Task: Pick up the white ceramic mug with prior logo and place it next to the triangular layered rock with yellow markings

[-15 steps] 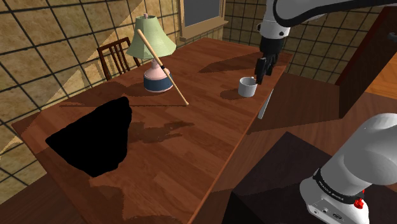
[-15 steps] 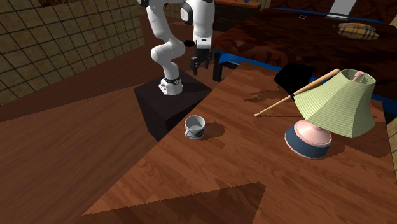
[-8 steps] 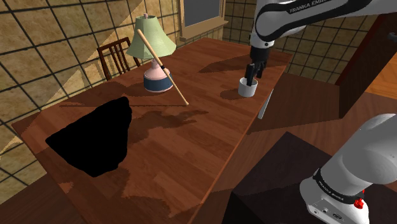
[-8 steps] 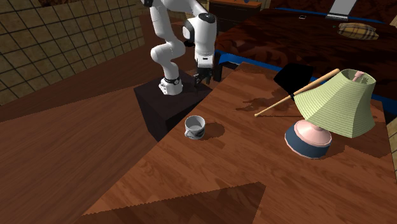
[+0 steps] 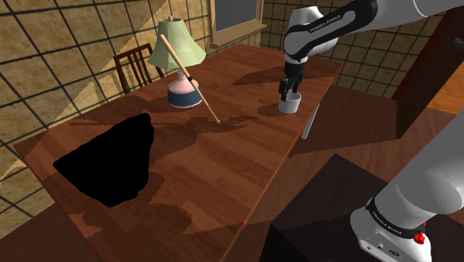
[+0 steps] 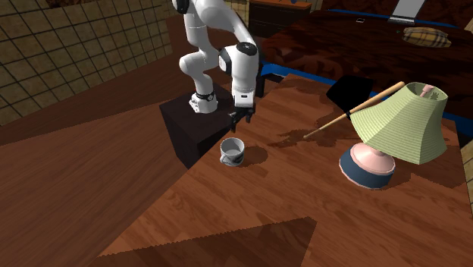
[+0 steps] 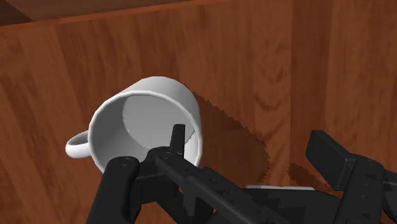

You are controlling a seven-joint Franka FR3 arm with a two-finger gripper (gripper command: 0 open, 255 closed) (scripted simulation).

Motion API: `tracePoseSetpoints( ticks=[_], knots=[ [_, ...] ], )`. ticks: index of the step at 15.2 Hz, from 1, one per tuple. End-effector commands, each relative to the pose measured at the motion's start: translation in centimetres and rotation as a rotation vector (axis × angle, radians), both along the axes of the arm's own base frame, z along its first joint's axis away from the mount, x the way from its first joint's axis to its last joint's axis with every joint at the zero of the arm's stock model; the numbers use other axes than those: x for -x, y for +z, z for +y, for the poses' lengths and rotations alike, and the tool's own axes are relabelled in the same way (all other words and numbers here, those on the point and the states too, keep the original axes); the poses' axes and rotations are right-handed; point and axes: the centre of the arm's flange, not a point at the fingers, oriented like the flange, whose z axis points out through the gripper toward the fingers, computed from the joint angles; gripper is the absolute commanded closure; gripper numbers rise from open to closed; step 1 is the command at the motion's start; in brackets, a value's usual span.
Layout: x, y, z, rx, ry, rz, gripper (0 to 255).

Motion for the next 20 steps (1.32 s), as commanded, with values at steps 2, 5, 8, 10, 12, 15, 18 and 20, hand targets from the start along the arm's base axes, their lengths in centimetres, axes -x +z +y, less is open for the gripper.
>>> tracePoseSetpoints(
  ticks=[2, 5, 8, 10, 12, 15, 18, 20],
  knots=[
    [-2.5, -2.4, -2.0, 0.008, -0.011, -0.006, 0],
    [-3.3, -3.6, -2.8, 0.01, -0.016, -0.008, 0],
    [-3.3, -5.2, -2.9, 0.01, -0.016, -0.008, 0],
    [-3.3, -6.3, -2.9, 0.01, -0.016, -0.008, 0],
    [-3.3, -7.1, -2.9, 0.01, -0.016, -0.008, 0],
    [-3.3, -7.1, -3.0, 0.01, -0.016, -0.008, 0],
    [-3.3, -7.1, -3.0, 0.01, -0.016, -0.008, 0],
    [-3.3, -7.1, -3.0, 0.01, -0.016, -0.008, 255]
  ],
)
